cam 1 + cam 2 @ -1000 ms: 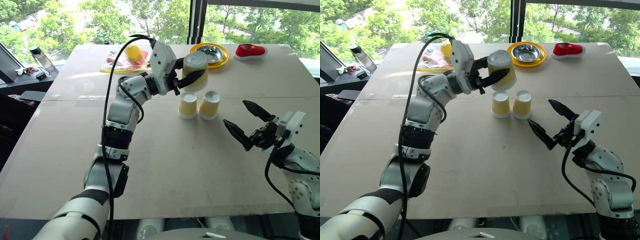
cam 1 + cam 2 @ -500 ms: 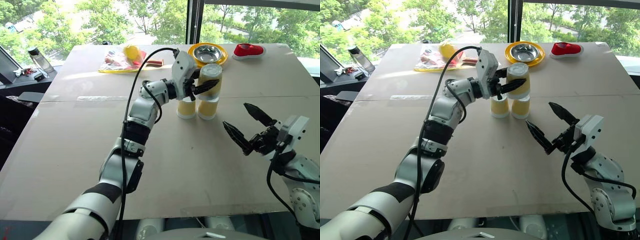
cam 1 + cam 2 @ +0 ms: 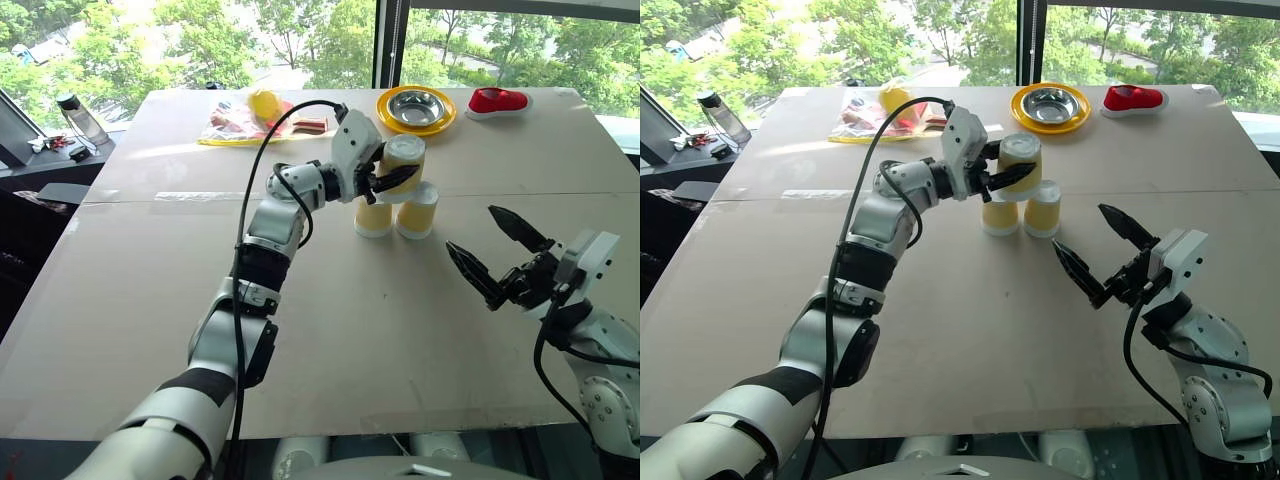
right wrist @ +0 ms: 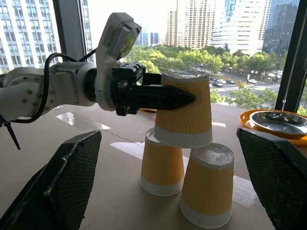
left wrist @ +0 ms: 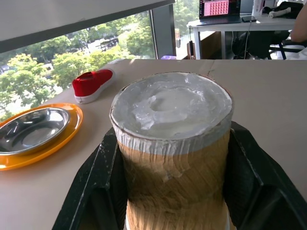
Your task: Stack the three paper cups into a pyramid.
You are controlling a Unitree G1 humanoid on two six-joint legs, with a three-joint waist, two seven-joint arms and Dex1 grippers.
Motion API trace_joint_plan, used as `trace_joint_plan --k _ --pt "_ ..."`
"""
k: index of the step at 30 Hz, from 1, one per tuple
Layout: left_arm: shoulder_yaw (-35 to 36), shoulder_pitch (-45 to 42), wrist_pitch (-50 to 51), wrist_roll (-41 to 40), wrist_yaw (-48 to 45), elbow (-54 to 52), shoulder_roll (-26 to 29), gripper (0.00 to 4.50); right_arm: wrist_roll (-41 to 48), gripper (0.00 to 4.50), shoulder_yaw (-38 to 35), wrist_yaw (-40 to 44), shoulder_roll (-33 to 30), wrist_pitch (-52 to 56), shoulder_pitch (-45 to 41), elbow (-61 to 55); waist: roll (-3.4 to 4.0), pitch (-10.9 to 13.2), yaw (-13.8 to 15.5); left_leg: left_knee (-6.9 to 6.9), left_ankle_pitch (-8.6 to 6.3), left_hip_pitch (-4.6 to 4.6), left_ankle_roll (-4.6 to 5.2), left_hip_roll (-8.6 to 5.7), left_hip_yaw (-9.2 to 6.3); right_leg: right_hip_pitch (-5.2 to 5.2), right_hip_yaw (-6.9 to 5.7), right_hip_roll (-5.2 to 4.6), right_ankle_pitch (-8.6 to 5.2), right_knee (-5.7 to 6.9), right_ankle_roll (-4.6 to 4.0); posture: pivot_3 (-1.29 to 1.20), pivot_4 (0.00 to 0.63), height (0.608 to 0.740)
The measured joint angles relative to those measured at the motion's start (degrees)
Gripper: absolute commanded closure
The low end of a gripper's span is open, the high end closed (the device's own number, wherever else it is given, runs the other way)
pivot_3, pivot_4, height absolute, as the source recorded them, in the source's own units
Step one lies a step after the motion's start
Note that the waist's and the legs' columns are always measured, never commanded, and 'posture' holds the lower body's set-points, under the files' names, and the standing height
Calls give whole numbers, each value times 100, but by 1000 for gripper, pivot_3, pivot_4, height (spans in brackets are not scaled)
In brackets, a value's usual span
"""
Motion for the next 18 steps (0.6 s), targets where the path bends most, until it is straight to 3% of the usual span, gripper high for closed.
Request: trace_joint_plan --k 5,6,9,10,18 --pt "4 45 -26 48 15 -2 10 2392 9 0 1 42 0 0 0 0 0 0 1 1 -1 0 2 0 0 0 0 0 0 1 0 0 150 740" --pt "10 54 -22 43 23 -2 2 1487 10 0 1 45 0 0 0 0 0 -1 0 1 -2 1 3 0 0 1 0 0 0 1 0 0 150 740" --pt "50 103 -18 26 49 -2 -24 208 14 0 1 53 0 0 0 0 1 0 0 1 -1 1 3 0 0 1 0 0 0 2 0 0 150 740" --pt "50 119 -18 26 48 -2 -35 55 14 0 1 57 1 0 0 0 0 0 0 1 -1 1 2 0 -1 0 0 0 0 2 0 0 150 740" --pt "293 122 -25 -166 104 -2 -203 55 15 0 1 78 6 -2 0 1 0 0 1 2 0 0 1 0 0 0 0 -1 0 2 0 0 150 740"
